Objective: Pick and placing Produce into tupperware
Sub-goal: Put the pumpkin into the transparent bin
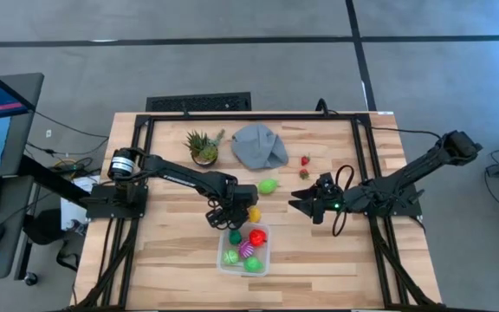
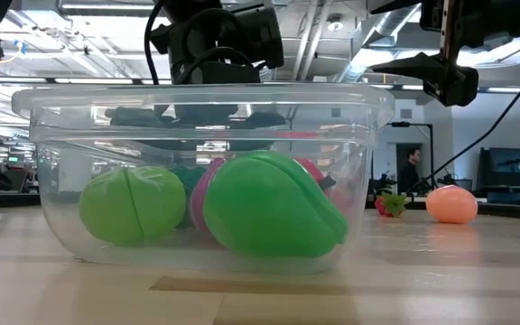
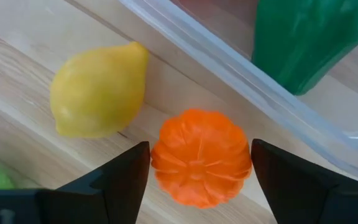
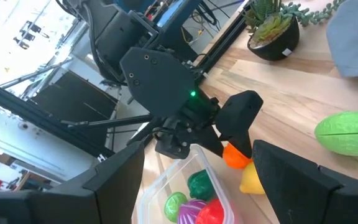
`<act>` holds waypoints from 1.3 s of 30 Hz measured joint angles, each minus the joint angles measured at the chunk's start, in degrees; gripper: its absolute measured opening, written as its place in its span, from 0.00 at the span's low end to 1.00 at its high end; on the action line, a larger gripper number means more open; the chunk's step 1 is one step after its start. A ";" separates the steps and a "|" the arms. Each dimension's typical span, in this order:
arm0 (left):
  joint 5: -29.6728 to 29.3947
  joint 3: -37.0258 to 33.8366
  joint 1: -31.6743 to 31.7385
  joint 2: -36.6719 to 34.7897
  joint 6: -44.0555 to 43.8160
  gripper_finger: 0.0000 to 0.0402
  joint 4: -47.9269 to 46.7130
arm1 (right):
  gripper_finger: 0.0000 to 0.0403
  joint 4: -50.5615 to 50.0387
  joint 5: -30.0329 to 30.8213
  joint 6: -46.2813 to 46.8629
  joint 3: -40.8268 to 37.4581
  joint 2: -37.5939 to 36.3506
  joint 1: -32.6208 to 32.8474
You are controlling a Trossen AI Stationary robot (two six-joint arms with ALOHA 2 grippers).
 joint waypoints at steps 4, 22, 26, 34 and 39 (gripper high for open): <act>-0.01 0.00 0.00 0.00 -0.03 0.67 -0.86 | 0.80 0.05 0.00 0.02 0.00 0.00 0.00; 0.05 0.00 0.14 0.00 -1.75 0.67 -1.72 | 0.80 0.47 0.00 0.59 0.00 0.00 0.00; 0.41 -0.01 0.31 0.00 -2.01 0.68 -1.71 | 0.80 0.47 0.00 0.57 0.00 0.00 0.00; 0.93 0.02 0.39 0.00 -1.60 0.74 -1.62 | 0.80 0.45 0.02 0.55 0.00 0.00 0.00; 0.95 0.00 0.39 0.00 0.79 0.75 -1.80 | 0.80 0.45 0.00 0.48 0.00 0.00 0.00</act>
